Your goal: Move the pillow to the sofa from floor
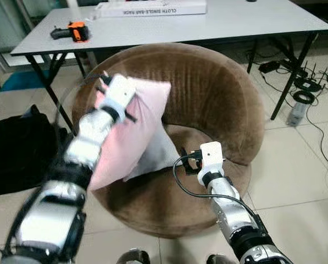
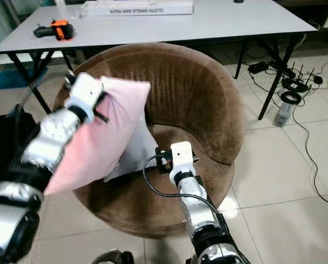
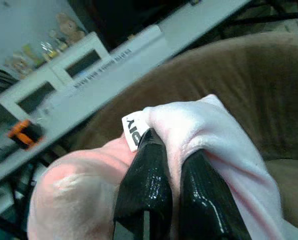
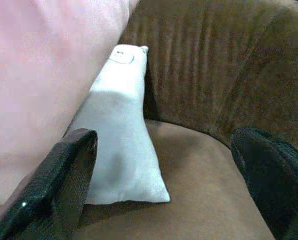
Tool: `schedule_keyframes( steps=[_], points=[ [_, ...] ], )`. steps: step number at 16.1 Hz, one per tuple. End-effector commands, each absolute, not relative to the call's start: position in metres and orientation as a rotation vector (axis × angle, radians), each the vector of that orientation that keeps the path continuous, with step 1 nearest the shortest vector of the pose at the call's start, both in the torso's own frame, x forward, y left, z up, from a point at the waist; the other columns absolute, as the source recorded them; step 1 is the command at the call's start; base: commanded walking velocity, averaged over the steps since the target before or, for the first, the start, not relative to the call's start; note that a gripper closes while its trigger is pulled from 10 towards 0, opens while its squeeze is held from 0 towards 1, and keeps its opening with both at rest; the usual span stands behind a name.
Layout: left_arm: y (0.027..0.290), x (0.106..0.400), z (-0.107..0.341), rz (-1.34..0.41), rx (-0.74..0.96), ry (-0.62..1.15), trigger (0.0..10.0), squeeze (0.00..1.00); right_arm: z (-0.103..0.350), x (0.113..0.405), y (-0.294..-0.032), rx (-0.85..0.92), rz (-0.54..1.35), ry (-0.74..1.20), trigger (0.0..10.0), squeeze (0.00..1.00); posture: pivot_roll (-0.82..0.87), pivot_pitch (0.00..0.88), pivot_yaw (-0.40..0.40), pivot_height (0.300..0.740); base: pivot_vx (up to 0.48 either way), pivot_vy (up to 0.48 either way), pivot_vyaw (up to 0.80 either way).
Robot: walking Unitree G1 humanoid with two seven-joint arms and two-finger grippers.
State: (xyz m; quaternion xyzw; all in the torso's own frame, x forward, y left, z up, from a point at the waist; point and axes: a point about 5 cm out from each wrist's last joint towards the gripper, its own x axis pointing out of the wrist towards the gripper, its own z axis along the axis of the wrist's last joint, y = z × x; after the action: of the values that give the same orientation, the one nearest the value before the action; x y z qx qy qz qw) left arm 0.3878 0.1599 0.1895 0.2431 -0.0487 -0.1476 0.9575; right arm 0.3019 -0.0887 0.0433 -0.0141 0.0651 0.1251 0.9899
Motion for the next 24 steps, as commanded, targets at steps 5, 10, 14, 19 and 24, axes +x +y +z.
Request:
schedule_keyframes(
  steps=[5,10,14,19,24],
  points=[
    [0.184,0.404,0.248,-0.181,0.452,-0.2,0.0,0.0,0.04,0.3,-0.089,-0.029,0.25,0.146,10.0,0.0,-0.03,0.06,0.081,0.74,0.0,0.0,0.0],
    [0.202,0.415,0.252,-0.095,0.501,-0.119,0.0,0.0,0.039,0.3,-0.092,-0.028,0.242,0.149,10.0,0.0,-0.03,0.074,0.084,0.74,0.0,0.0,0.0],
    [0.217,0.412,0.217,-0.019,0.523,0.045,0.0,0.0,0.039,0.298,-0.093,-0.027,0.232,0.148,10.0,0.0,-0.07,0.077,0.087,0.74,0.0,0.0,0.0],
    [0.234,0.404,0.191,0.057,0.565,0.176,0.0,0.0,0.038,0.295,-0.095,-0.027,0.225,0.147,10.0,0.0,-0.09,0.083,0.091,0.74,0.0,0.0,0.0],
    [0.218,0.41,0.199,0.008,0.559,0.143,0.0,0.0,0.035,0.29,-0.097,-0.025,0.211,0.155,10.0,0.0,-0.11,0.079,0.093,0.74,0.0,0.0,0.0]
  ],
)
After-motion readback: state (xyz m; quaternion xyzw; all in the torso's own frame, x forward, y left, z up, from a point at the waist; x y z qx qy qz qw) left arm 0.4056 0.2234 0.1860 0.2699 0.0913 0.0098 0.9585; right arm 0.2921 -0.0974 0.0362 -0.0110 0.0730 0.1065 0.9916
